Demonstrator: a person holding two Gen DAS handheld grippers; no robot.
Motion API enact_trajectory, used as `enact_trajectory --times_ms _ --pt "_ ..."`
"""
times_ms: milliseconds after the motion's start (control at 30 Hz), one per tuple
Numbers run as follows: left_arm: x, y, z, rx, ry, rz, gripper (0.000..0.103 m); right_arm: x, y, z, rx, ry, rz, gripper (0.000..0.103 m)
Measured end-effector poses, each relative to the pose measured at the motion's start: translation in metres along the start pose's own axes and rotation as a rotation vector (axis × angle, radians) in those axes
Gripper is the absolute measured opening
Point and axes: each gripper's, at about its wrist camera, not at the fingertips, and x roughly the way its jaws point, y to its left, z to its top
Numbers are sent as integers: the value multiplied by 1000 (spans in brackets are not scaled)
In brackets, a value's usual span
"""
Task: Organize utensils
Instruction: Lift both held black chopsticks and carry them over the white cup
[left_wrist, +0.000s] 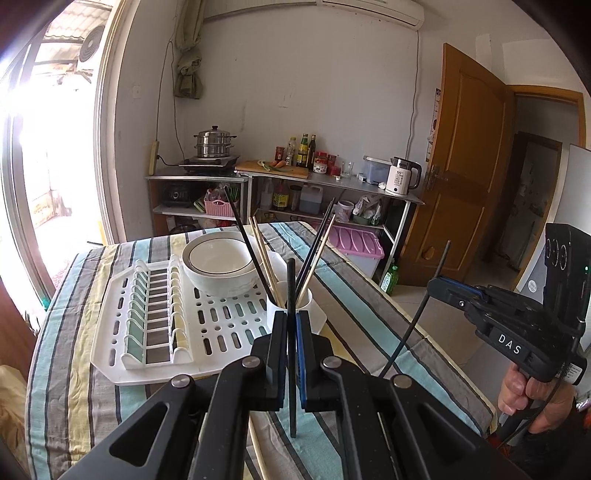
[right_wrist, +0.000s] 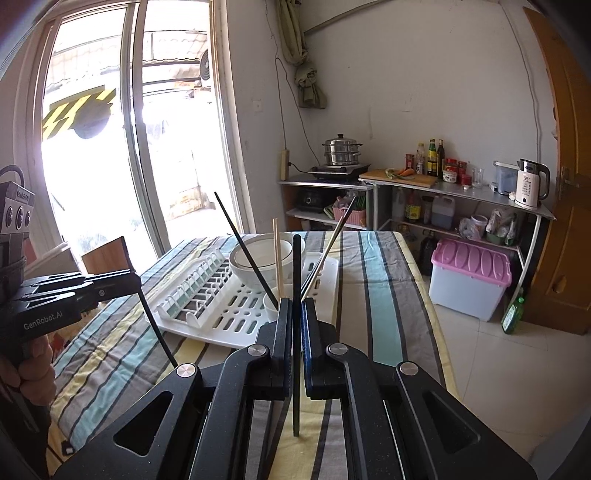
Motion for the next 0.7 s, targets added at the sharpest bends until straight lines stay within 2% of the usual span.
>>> enact_trajectory --times_ms 400,700 --pt "1 3 3 -3 7 -2 4 -7 1 4 0 -13 -2 4" --pt "6 2 29 13 -2 -5 4 -7 4 25 -10 -43 6 4"
